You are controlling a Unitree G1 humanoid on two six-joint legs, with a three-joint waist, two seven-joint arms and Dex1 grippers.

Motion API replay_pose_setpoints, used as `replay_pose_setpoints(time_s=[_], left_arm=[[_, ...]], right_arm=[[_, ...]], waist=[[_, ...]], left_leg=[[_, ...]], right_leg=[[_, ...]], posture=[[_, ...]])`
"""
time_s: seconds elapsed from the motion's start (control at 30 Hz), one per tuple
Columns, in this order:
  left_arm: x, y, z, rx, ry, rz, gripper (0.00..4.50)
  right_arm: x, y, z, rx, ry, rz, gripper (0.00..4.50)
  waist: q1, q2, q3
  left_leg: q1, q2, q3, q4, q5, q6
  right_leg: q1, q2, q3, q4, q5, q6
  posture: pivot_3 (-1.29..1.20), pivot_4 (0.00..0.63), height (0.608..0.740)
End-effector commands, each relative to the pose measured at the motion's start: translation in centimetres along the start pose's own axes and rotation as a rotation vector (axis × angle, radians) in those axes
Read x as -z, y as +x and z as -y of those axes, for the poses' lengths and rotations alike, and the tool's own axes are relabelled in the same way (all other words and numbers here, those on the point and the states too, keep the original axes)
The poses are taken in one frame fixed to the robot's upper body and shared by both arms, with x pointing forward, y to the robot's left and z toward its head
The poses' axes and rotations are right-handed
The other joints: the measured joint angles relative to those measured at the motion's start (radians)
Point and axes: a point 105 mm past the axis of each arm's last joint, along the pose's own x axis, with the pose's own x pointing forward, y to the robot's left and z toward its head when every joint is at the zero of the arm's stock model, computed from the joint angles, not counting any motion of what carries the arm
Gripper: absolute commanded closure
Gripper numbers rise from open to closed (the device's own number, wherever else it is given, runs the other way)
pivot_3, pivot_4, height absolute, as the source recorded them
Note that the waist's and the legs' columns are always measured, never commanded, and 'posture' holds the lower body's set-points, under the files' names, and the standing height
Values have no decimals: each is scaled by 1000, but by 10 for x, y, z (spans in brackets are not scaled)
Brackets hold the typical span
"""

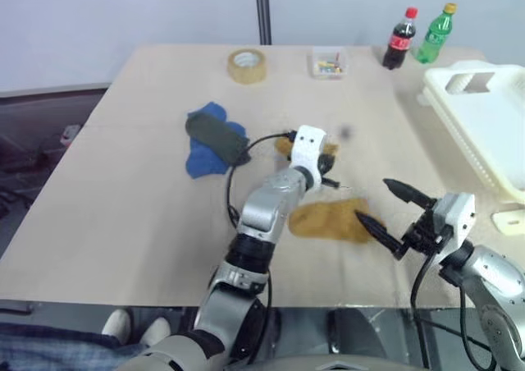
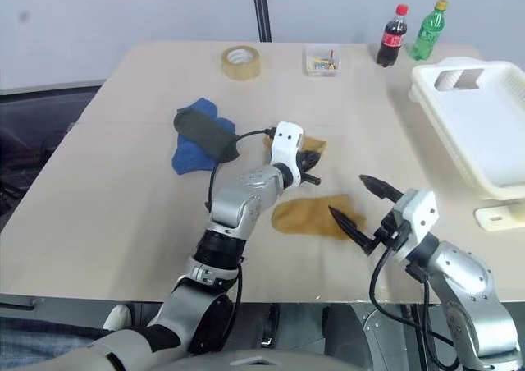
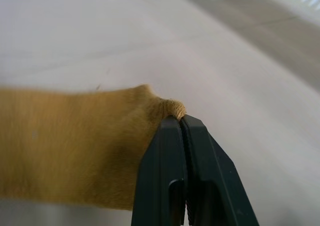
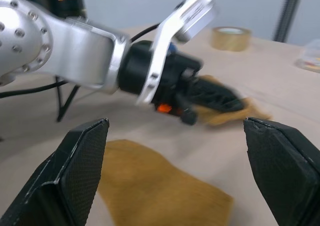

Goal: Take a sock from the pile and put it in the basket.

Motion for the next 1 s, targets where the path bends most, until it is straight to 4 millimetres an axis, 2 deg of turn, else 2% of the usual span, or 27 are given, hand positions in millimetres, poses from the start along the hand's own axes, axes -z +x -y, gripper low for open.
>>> replay_pose_setpoints(time_s=[0.03,0.1,0.17,0.27,0.37,0.47,0.57,0.63,0.73,0.8,1.0], left_arm=[[-25,5,50,167,-66,79,2883],[-27,2,52,200,-76,78,2165],[-32,-9,49,274,-72,100,1551],[-42,-26,37,344,-26,141,1551],[-53,-39,9,338,64,173,1551],[-56,-42,-17,288,126,170,1551],[-51,-48,-49,271,288,148,1551],[-52,-51,-66,257,288,139,1551],[-52,-55,-102,181,288,124,1551],[-51,-57,-112,173,278,125,1551],[-45,-61,-128,148,273,114,1551]], right_arm=[[-13,-4,6,41,-32,40,0],[-9,-8,10,61,-39,10,0],[-3,-12,18,108,-39,-34,0],[3,-11,31,156,-36,-87,0],[8,1,45,195,-12,-137,0],[9,12,50,206,34,-164,0],[17,27,57,229,62,-249,0],[20,37,57,229,103,-275,0],[23,65,56,217,168,-291,0],[26,83,55,217,190,-302,0],[34,118,39,166,256,-320,0]], waist=[[2,0,0],[4,0,0],[3,0,0],[0,0,0],[-23,1,0],[-24,1,-1],[-23,1,-1],[-21,1,-1],[-22,1,0],[-26,1,0],[-24,1,0]], left_leg=[[0,0,0,0,0,0],[0,0,0,0,0,0],[-1,-1,0,0,0,0],[-5,-1,0,1,0,0],[-4,1,2,2,1,-1],[-2,3,2,1,2,-3],[-2,3,2,1,2,-3],[-3,2,1,2,2,-3],[-12,1,1,3,2,-3],[-12,1,1,3,2,-3],[-13,0,1,2,2,-3]], right_leg=[[0,0,0,0,0,0],[0,0,0,0,0,0],[0,-1,0,-1,0,0],[-4,-1,0,0,0,0],[-5,1,2,3,0,0],[-4,3,3,4,0,-1],[-4,4,3,4,0,-1],[-5,4,3,3,0,-1],[-13,2,3,4,1,-1],[-13,2,3,4,1,-1],[-15,1,3,4,1,-1]], posture=[[0,150,740],[0,150,740],[0,150,740],[0,150,740],[0,150,740],[0,150,740],[0,150,740],[0,150,740],[0,150,740],[0,150,740],[0,150,740]])
